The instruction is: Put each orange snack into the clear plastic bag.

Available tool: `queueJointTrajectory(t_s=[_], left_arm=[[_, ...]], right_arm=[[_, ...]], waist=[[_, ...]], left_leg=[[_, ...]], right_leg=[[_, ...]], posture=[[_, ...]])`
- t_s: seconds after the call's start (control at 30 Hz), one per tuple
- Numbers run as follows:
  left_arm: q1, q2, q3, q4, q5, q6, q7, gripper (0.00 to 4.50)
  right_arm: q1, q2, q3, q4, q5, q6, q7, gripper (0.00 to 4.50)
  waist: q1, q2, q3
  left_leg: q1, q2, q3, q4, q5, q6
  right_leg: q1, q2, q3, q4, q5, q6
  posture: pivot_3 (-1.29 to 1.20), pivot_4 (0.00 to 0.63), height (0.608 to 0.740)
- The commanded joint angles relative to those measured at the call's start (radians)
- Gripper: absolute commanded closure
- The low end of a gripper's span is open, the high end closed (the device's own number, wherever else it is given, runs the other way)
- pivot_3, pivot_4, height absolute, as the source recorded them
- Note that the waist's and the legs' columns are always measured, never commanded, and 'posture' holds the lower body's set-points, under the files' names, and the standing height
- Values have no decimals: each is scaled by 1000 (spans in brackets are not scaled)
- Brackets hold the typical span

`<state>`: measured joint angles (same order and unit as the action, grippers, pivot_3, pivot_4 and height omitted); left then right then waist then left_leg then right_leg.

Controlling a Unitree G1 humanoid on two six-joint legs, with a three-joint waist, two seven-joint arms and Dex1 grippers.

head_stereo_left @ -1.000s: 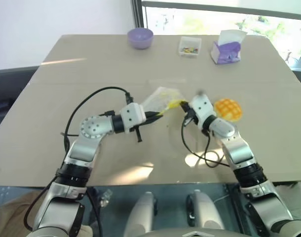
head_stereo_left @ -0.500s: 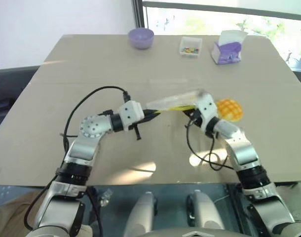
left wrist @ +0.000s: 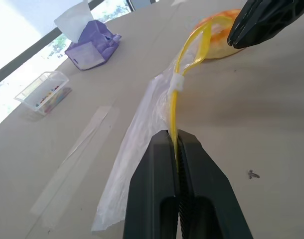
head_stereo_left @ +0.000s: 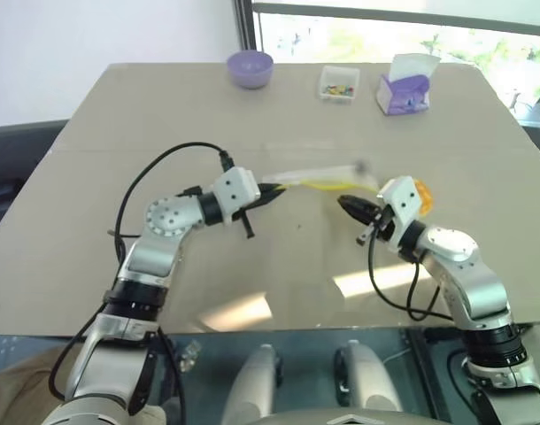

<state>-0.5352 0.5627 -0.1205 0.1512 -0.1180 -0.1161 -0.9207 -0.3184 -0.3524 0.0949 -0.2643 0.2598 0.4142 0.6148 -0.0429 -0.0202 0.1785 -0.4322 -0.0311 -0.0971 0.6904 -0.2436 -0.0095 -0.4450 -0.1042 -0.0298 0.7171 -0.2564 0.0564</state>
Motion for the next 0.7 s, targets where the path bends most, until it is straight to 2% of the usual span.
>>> queueJointTrajectory(t_s=[0.03,0.47,0.7], left_arm=[[-22,-1,8,-14,5,-8,4,4500],[-10,-9,1,-67,6,11,7,4500],[3,-6,-1,-104,9,37,7,4500]], right_arm=[[-32,12,-22,-6,18,-17,-10,4417],[-98,87,7,102,4,-50,-22,4417],[-136,87,-17,-57,91,122,-52,4417]], waist=[[0,0,0],[-1,0,0],[-1,0,0]], left_leg=[[0,0,0,0,0,0],[0,0,0,0,0,0],[0,0,0,0,0,0]], right_leg=[[0,0,0,0,0,0],[0,0,0,0,0,0],[0,0,0,0,0,0]], posture=[[0,150,666],[0,150,666],[0,150,666]])
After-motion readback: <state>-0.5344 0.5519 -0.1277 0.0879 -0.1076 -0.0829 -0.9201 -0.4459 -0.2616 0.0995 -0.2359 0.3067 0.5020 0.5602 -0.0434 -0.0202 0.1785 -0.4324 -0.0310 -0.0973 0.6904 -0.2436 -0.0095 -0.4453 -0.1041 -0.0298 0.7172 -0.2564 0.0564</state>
